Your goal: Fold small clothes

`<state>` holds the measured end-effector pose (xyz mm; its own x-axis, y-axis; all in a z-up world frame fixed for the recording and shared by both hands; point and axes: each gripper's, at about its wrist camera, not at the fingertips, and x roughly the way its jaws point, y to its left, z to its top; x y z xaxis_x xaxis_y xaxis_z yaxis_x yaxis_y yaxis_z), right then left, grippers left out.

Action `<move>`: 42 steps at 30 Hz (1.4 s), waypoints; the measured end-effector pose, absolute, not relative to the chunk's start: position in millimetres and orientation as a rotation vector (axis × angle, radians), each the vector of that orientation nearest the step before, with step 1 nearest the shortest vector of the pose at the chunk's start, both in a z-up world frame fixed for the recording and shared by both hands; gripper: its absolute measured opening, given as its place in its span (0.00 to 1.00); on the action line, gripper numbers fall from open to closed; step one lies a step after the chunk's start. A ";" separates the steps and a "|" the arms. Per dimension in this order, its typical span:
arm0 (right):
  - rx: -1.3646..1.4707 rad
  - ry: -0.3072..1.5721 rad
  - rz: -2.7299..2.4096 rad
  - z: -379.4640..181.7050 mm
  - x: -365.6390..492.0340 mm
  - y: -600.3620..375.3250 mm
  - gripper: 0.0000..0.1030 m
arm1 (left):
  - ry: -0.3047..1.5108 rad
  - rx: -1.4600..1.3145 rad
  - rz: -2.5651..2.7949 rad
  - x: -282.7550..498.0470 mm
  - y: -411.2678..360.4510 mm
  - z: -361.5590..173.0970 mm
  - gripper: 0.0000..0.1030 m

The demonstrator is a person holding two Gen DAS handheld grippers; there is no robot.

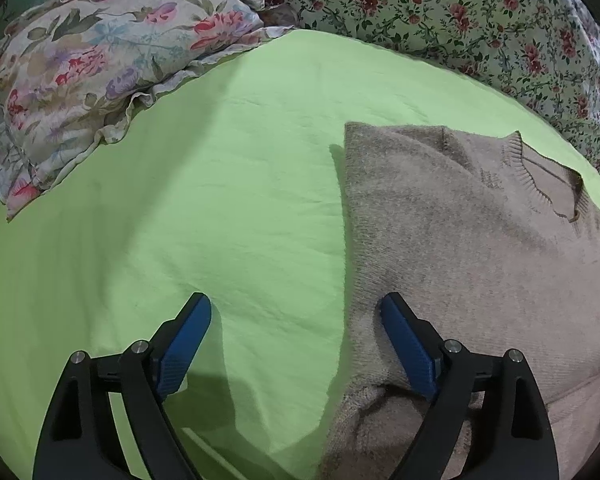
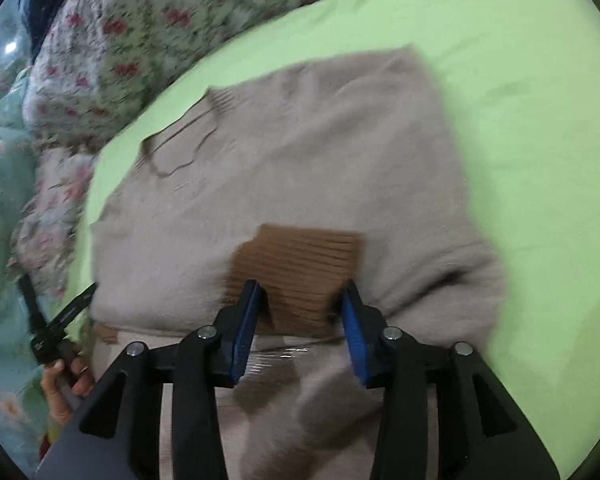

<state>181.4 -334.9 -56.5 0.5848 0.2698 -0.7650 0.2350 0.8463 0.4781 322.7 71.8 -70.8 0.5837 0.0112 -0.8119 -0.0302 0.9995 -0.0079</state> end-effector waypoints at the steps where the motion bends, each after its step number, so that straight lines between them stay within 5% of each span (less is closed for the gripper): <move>1: 0.578 0.929 0.026 -48.2 179.3 -333.9 0.13 | 0.945 -0.019 0.026 322.8 72.0 -71.1 0.87; 11: 0.580 0.962 -0.084 -46.0 168.6 -343.0 0.25 | 0.974 -0.053 -0.008 306.7 82.2 -59.2 0.89; 20: 0.619 0.865 -0.014 -15.1 53.8 -360.4 0.29 | 0.970 -0.155 -0.281 165.1 105.4 -36.4 0.89; 27: 0.613 0.856 0.051 -27.4 -26.6 -349.0 0.42 | 1.063 -0.214 -0.377 67.5 124.0 -57.7 0.89; 42: 0.693 0.971 0.291 -72.5 -116.5 -335.6 0.45 | 1.081 -0.316 -0.704 -7.0 98.3 -96.2 0.88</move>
<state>-116.5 -335.6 -72.5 0.5477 0.5194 -0.6559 0.0733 0.7511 0.6561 -7.0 98.3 -96.2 0.2831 -0.6615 -0.6944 0.3675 0.7436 -0.5586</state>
